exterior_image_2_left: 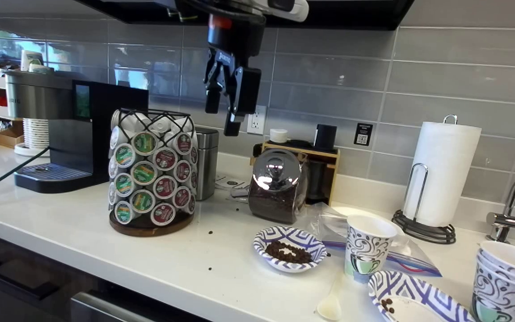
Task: Take the k-cup off of the rack and put it on the counter
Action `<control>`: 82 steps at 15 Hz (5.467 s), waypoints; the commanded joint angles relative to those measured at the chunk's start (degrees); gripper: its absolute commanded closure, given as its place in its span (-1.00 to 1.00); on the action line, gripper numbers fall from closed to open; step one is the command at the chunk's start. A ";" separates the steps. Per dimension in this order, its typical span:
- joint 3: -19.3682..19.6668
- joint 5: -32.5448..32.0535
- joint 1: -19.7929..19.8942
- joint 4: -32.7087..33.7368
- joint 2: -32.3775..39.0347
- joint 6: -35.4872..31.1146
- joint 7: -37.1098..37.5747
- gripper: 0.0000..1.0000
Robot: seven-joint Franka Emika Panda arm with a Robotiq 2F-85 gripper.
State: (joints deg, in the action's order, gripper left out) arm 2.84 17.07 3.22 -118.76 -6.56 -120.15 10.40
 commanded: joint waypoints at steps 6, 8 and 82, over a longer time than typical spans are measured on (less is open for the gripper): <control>0.87 10.74 -0.13 5.03 5.25 2.26 1.11 -1.00; 1.06 15.25 0.09 7.00 7.65 4.92 1.79 -1.00; 1.42 45.12 1.92 21.65 32.30 30.42 12.87 0.43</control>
State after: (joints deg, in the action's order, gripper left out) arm 3.16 63.33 5.32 -96.28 26.81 -90.55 21.59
